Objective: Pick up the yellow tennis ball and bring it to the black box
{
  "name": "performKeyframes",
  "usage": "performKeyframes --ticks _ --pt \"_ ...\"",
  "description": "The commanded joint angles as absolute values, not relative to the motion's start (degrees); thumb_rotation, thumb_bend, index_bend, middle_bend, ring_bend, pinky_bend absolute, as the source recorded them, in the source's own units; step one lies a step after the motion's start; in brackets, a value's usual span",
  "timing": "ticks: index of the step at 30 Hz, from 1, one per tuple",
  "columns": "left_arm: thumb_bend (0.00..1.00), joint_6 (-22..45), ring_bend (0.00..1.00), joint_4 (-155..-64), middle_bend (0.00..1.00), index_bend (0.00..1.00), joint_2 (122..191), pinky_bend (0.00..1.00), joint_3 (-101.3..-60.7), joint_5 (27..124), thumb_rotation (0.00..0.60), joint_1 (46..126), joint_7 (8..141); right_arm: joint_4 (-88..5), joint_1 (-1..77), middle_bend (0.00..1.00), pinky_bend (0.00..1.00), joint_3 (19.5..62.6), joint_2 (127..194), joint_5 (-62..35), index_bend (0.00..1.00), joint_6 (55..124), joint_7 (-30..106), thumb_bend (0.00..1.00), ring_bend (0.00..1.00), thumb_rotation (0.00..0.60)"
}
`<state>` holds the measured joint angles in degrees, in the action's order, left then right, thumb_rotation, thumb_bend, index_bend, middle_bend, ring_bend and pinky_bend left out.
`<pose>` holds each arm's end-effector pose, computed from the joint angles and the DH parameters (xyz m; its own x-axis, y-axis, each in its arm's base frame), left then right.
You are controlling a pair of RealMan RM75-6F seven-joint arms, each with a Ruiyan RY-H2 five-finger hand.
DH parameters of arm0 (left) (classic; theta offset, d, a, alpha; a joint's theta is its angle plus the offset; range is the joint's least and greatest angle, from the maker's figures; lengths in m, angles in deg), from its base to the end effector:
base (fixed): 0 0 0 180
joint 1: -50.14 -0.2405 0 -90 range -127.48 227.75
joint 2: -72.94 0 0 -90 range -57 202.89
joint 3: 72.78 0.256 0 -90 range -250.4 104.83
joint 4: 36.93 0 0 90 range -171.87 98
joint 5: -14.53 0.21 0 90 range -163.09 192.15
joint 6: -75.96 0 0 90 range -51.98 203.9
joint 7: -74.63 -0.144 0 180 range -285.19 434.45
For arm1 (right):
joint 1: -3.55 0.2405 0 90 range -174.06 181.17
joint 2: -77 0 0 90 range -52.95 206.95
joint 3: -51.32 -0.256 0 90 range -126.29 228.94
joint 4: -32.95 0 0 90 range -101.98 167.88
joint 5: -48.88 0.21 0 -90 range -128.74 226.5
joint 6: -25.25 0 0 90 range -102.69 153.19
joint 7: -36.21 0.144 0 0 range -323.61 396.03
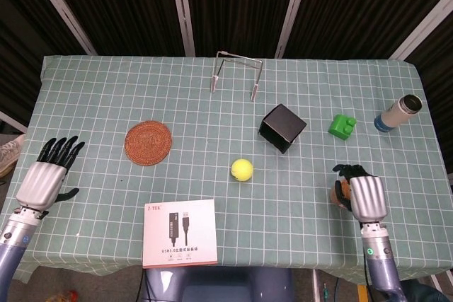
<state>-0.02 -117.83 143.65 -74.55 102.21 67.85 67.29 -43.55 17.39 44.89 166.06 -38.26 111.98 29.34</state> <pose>-0.2997 0.2500 0.1165 0.6027 0.0347 0.7972 0.7810 -0.2307 -0.5804 -0.2681 -0.2373 0.0526 0.3395 0.1277 0.9319 -0.9234 -0.1437 0.3560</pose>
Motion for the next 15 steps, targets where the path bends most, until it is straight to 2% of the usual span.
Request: performKeyframes --ticks 1,8,15 --pt "0.09 0.62 0.00 -117.78 0.00 0.00 143.66 0.01 -74.40 102.46 0.600 68.25 67.54 -44.21 17.58 0.56 0.82 45.71 168.26 -40.17 0.49 112.81 27.98 0.64 0.49 0.600" --pt "0.09 2.34 0.00 -117.33 0.00 0.00 143.84 0.01 -74.58 102.53 0.600 69.50 68.01 -49.18 18.21 0.56 0.82 47.81 171.26 -39.92 0.49 109.00 23.51 0.68 0.49 0.600" --pt "0.09 2.98 0.00 -117.67 0.00 0.00 143.85 0.01 -74.96 101.01 0.600 69.51 66.19 -48.94 18.54 0.56 0.82 49.45 177.45 -40.76 0.49 107.54 19.33 0.69 0.49 0.600"
